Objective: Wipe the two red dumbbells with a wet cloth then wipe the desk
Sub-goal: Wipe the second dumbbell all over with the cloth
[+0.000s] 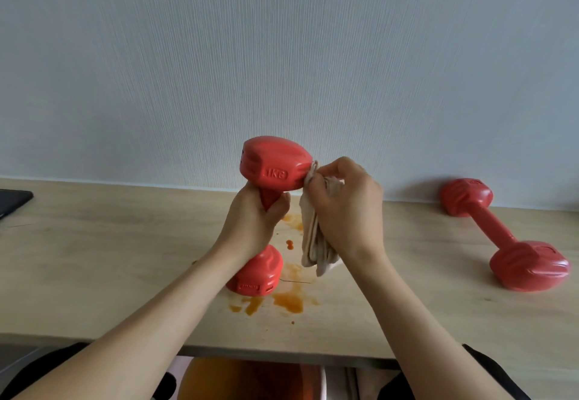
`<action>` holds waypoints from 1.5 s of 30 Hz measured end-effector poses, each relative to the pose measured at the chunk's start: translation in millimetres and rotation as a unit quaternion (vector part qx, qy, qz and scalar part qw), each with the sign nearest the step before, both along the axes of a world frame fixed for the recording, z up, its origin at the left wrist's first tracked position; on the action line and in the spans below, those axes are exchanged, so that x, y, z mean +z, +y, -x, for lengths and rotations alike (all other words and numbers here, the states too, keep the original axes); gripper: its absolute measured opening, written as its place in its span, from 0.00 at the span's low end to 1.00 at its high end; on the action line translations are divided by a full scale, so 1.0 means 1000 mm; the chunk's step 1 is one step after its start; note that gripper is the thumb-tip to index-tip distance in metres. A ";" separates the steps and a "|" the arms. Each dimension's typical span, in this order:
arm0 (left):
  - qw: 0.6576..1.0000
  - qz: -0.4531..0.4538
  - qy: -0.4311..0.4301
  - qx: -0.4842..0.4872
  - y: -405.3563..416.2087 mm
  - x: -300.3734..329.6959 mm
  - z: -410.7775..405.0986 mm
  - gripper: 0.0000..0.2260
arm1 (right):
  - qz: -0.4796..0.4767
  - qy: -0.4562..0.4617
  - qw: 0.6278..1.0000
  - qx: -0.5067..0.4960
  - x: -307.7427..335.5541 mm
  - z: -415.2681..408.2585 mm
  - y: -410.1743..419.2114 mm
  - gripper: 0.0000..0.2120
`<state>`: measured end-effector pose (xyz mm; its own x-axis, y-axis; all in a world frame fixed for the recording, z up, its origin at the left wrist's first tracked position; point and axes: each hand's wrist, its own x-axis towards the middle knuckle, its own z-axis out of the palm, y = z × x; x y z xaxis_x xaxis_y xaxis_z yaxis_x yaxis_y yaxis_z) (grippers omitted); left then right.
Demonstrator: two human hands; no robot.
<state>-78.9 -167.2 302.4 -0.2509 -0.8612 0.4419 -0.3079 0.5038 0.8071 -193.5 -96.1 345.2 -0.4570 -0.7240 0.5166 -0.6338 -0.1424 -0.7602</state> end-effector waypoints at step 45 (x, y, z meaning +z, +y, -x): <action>0.986 -0.082 0.038 -0.141 -0.003 0.001 -0.004 0.09 | 0.069 -0.179 0.951 0.244 -0.017 0.030 -0.029 0.03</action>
<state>-74.9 -170.2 303.7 -0.4616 -0.8240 0.3286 -0.1107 0.4210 0.9003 -223.8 -124.7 328.3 -0.2471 -0.8321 0.4966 -0.1715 -0.4669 -0.8675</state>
